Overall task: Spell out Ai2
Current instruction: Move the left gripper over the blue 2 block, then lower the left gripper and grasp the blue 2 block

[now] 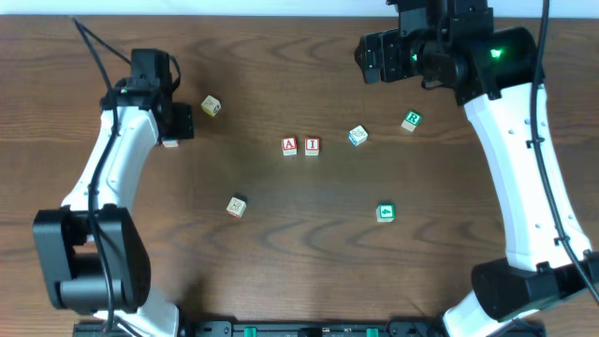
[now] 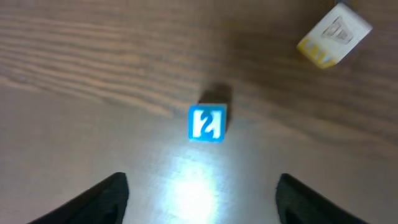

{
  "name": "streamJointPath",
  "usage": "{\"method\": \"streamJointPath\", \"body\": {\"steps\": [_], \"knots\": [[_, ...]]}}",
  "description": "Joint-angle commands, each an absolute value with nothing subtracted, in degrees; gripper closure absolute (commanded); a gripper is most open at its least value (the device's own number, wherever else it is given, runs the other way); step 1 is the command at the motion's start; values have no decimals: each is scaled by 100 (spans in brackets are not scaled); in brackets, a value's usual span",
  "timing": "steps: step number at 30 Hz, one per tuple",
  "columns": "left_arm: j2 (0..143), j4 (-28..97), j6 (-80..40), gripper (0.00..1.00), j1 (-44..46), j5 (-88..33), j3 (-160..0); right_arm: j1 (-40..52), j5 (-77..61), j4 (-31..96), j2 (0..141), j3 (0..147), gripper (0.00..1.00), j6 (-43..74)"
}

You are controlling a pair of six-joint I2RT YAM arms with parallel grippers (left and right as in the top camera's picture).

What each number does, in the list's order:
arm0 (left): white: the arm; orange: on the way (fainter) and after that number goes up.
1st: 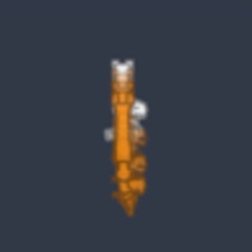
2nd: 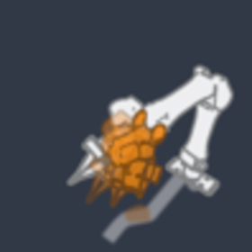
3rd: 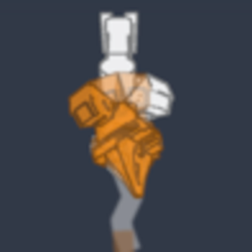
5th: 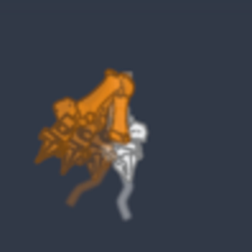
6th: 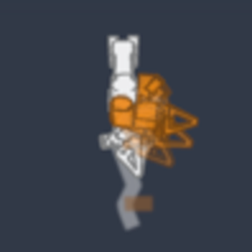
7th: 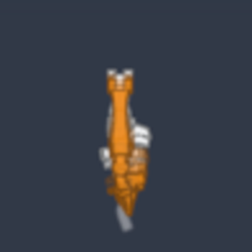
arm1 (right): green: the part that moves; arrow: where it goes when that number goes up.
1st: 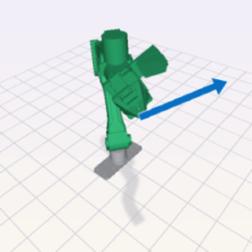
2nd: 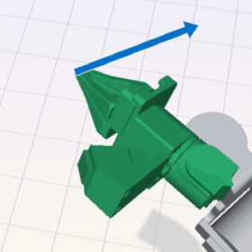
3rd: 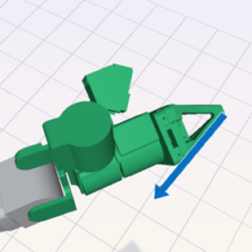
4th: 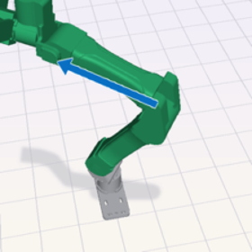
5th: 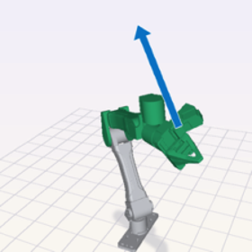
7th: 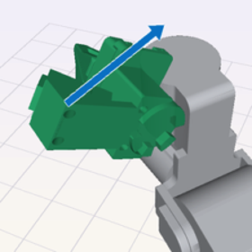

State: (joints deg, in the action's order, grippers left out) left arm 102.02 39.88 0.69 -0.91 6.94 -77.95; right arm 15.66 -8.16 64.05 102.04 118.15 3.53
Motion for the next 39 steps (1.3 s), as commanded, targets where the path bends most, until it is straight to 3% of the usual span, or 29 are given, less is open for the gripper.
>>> {"method": "streamJointPath", "body": {"steps": [1, 4, 10, 29, 39], "knots": [[10521, 3986, 375, 17, -165, 331, -8090, 1555, -836, 6403, 10062, 11804, 11, 235], [10849, 4071, 486, 8, -176, 333, -8305, 1544, -836, 6405, 10062, 11804, 11, 113], [11384, 4209, 519, 8, -215, 38, -8576, 1514, -836, 6405, 10062, 11804, 11, 115], [11937, 3861, 449, 11, -705, -624, -8578, 1496, -836, 6307, 10062, 11804, 11, 117], [12110, 3826, 449, 19, -707, -580, -8578, 1496, -836, 6261, 10062, 11804, 11, 117]]}}
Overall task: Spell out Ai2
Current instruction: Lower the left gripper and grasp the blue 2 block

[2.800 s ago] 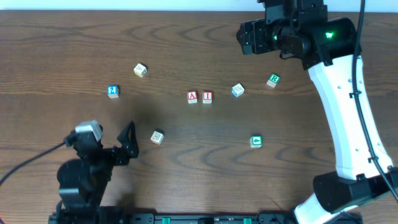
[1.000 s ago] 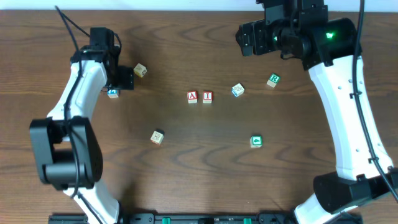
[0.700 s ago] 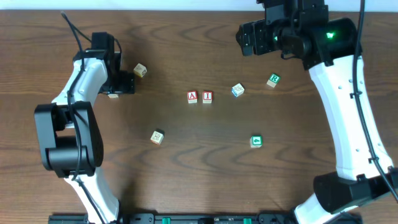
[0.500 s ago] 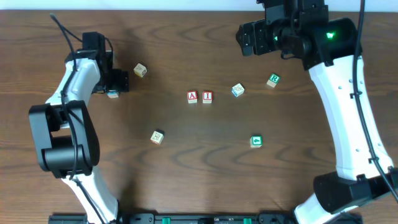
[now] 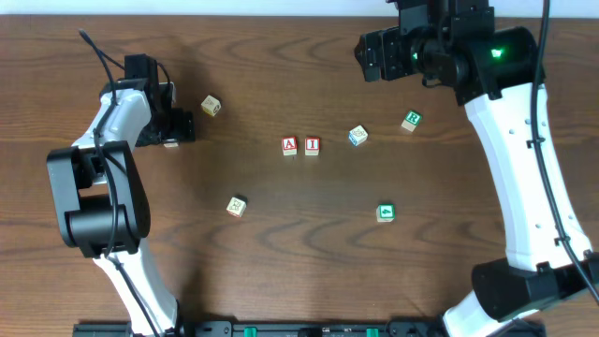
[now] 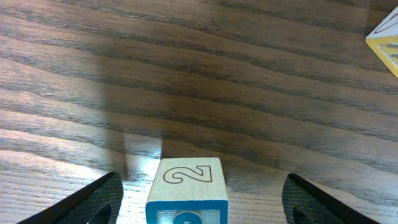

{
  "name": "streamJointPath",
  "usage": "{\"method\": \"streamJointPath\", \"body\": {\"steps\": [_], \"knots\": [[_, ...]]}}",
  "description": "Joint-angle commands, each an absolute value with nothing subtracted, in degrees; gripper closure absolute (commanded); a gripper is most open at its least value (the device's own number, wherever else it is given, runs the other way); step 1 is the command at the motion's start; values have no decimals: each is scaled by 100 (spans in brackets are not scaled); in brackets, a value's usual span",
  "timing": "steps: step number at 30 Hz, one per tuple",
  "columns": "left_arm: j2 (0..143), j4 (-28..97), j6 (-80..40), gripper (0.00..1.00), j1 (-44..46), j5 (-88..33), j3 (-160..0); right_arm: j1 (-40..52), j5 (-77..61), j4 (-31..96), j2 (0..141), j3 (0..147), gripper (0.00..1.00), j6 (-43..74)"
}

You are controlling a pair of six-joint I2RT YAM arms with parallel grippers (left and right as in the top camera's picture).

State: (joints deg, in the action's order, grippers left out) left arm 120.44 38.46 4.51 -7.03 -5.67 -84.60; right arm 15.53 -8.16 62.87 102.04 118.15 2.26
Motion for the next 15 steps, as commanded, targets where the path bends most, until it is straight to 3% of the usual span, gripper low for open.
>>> {"method": "streamJointPath", "body": {"steps": [1, 8, 15], "knots": [[12110, 3830, 449, 22, -707, -578, -8578, 1496, -836, 6252, 10062, 11804, 11, 117], [12110, 3861, 449, 43, -707, -580, -8578, 1496, -836, 6202, 10062, 11804, 11, 117], [12110, 3918, 449, 55, -707, -576, -8578, 1496, -836, 6198, 10062, 11804, 11, 117]]}}
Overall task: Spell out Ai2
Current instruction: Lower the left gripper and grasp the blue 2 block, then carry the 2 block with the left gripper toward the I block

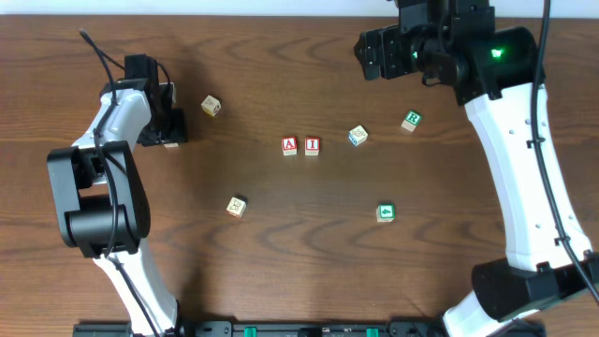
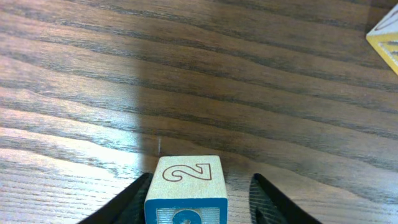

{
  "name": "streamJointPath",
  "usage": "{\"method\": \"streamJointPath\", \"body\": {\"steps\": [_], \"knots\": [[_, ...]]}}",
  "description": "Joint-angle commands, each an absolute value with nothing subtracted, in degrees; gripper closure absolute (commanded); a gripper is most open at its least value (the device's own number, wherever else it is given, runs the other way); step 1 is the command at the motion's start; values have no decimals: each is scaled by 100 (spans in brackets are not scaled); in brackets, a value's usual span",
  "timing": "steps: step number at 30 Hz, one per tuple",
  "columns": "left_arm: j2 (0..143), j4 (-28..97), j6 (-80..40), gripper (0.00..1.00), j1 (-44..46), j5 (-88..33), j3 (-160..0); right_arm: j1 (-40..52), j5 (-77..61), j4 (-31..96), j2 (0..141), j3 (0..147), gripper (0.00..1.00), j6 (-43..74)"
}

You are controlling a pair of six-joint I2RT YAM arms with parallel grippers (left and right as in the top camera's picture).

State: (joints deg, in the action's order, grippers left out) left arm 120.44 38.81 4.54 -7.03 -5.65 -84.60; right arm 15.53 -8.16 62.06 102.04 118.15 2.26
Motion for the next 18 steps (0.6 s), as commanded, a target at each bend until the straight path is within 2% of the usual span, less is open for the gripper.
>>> {"method": "streamJointPath", "body": {"steps": [1, 15, 18], "knots": [[12110, 3924, 449, 56, -707, -572, -8578, 1496, -836, 6198, 10062, 11804, 11, 117], [12108, 4110, 106, 83, -703, -558, -8656, 1461, -585, 5959, 10060, 11808, 11, 117], [12108, 4434, 62, 94, -659, -585, -8982, 1389, -585, 5935, 10029, 11815, 11, 117]]}}
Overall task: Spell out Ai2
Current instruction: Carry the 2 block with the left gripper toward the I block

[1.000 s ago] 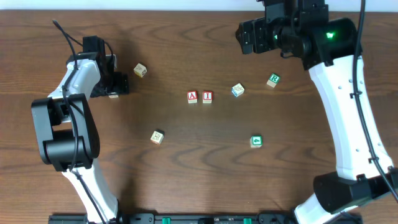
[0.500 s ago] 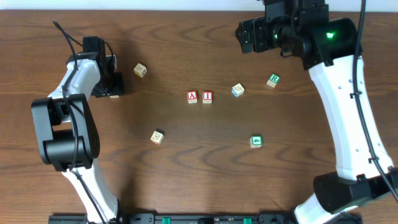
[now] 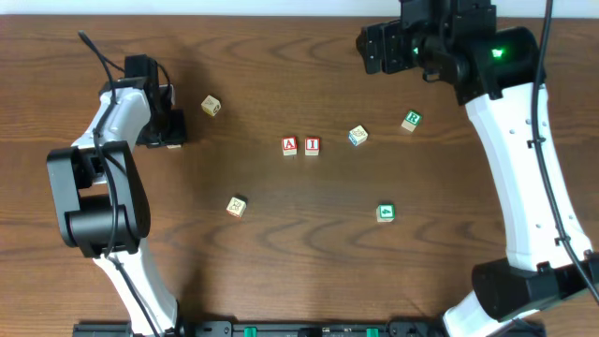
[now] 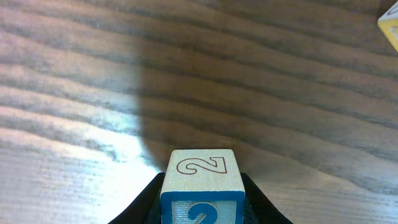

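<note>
The blue-and-wood "2" block (image 4: 201, 186) sits between the fingers of my left gripper (image 4: 201, 205), which is shut on it. In the overhead view the left gripper (image 3: 168, 139) is at the table's left side, with the block mostly hidden under it. The red "A" block (image 3: 289, 145) and red "I" block (image 3: 312, 145) stand side by side mid-table. My right gripper (image 3: 376, 49) hangs high at the back right, far from the blocks; its jaws cannot be made out.
Loose blocks lie around: a yellow one (image 3: 211, 106) just right of the left gripper, a blue-white one (image 3: 357, 136), a green "R" block (image 3: 411, 120), a green one (image 3: 385, 213), and a red-edged one (image 3: 236, 207). The table's back edge runs behind both arms.
The left gripper's fingers have come in from a small gap either side of the "2" block to pressing against its sides. The right arm shifted slightly toward the back.
First my left gripper hung open above the "2" block. Then it was down at the table with the block between wide-open fingers. The fingers then stood closer in, and now they grip the block.
</note>
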{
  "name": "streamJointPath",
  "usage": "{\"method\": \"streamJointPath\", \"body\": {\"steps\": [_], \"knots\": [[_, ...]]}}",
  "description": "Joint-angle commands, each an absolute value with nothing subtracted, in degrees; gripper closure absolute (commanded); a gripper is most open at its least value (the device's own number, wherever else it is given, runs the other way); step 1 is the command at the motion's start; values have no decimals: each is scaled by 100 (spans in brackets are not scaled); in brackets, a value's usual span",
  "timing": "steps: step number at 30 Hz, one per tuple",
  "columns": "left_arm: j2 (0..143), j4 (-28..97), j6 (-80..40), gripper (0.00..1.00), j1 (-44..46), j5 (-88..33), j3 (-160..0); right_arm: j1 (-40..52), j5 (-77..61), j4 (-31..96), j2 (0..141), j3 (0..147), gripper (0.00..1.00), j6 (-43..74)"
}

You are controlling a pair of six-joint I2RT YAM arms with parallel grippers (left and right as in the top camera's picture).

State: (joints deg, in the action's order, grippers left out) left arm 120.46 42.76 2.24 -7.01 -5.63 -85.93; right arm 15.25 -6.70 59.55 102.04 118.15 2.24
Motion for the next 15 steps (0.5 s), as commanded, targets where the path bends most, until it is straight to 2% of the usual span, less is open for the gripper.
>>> {"method": "streamJointPath", "body": {"steps": [1, 5, 9, 15], "knots": [[12105, 4584, 60, 94, -620, -585, -9164, 1367, -582, 5935, 9994, 11815, 11, 117], [12105, 5260, -169, 94, -290, -587, -10197, 1160, -582, 5881, 9699, 11819, 11, 117], [12105, 5671, -698, 94, 410, -591, -11146, 838, -582, 5905, 9194, 11819, 12, 123], [12151, 5347, -1273, 94, 1787, -600, -11262, 346, -580, 6176, 8473, 11819, 12, 163]]}}
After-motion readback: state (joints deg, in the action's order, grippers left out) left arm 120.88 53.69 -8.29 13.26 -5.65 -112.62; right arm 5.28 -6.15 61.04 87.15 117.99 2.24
